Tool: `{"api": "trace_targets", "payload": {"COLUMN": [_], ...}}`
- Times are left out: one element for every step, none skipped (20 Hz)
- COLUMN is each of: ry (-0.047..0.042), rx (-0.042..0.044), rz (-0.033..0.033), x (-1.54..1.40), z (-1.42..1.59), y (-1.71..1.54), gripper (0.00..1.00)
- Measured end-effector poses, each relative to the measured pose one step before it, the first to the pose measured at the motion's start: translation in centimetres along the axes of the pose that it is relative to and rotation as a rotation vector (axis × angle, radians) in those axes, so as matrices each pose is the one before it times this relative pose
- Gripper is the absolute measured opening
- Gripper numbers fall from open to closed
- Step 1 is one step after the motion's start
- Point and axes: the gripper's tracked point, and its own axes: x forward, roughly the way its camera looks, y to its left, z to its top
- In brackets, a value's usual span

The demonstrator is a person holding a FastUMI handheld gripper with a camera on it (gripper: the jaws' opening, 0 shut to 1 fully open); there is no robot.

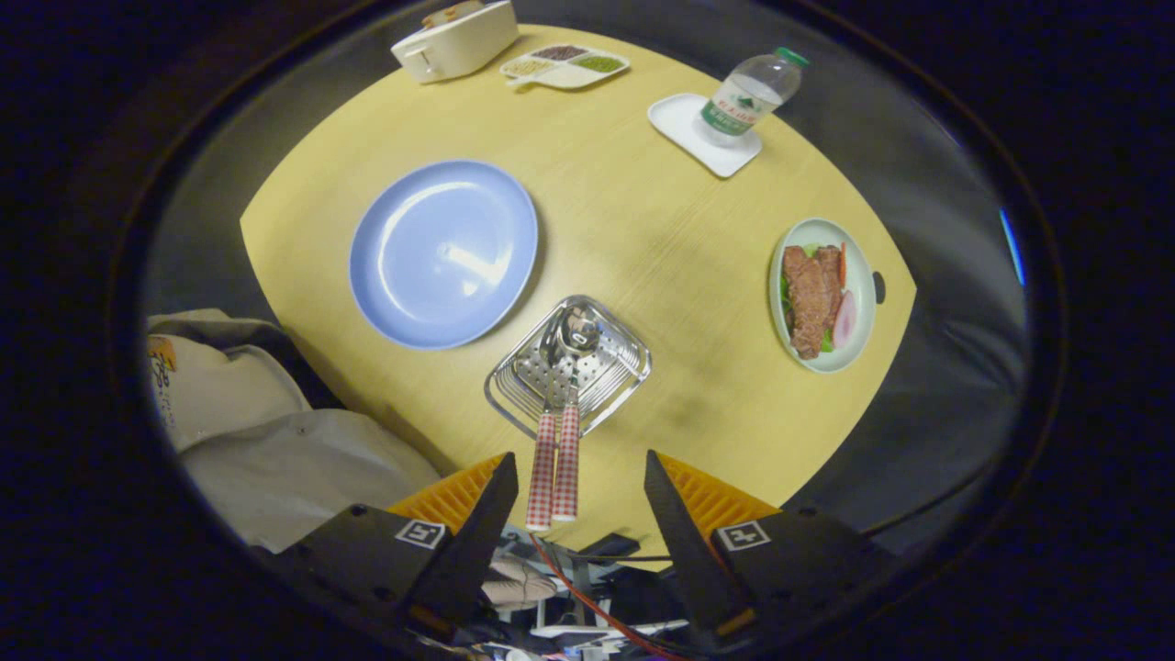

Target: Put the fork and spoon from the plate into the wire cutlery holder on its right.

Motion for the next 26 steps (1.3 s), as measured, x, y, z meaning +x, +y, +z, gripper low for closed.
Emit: {"api": "trace_targets", "payload": {"ry": [-0.05758, -0.05945, -0.06493, -0.06862, -0.06801, -0.06190, -0.05272, -0.04129, -0.03965, -0.04815, -0.05670, -0.05482, -0.05232, -0.05561, -0.05501, -0.05625, -0.05498, -0.04042, -0.03577, -0.03661, -0.04152, -0.04711, -0.05387, -0.03849, -0.03750, -0.02949], "rx": [0.03985, 0.04387, 0.04660, 0.04239, 0.03858, 0.03555, 0.03003, 0.02716, 0.02461, 0.02279, 0.01739, 0.01908, 0.02095, 0.01767, 0.00872, -0.00099, 0.00011, 0.00138, 0.00379, 0.00002, 0.00377, 0.00625, 0.01124, 0.01049, 0.00929, 0.00349], "rz": [-0.00583, -0.00015, 0.00363, 0.00417, 0.00491, 0.00199, 0.00219, 0.00031, -0.00352, -0.00745, -0.00914, -0.00443, -0.00189, -0.00073, -0.00578, -0.01609, -0.02278, -0.02602, -0.02732, -0.02682, -0.03018, -0.02259, -0.01871, -0.00275, -0.00063, 0.00564], "x": [-0.309, -0.430, -0.442, -0.578, -0.354, -0.372, -0.124, -0.294, -0.122, -0.099, -0.043, -0.034, -0.209, -0.507, -0.178, -0.415, -0.177, 0.068, -0.256, -0.091, -0.114, -0.670, -0.140, -0.100, -0.028, -0.248], "z": [0.477, 0.503, 0.536, 0.512, 0.688, 0.471, 0.252, -0.133, -0.070, 0.143, 0.340, 0.261, 0.246, 0.245, 0.345, 0.480, 0.649, 0.324, 0.309, 0.362, 0.625, 0.897, 0.956, 0.838, 0.781, 0.685], "y": [0.039, 0.227, 0.482, 0.559, 0.727, 0.663, 0.757, 0.690, 0.551, 0.479, 0.410, 0.547, 0.630, 0.862, 0.626, 0.383, 0.250, 0.272, 0.147, 0.087, -0.039, -0.063, 0.420, 0.499, 0.589, 0.624], "gripper": [0.75, 0.82, 0.89, 0.95, 0.96, 0.96, 0.97, 0.97, 0.97, 0.97, 0.97, 0.97, 0.97, 0.97, 0.97, 0.97, 0.97, 0.97, 0.97, 0.97, 0.97, 0.97, 0.97, 0.97, 0.97, 0.97]}}
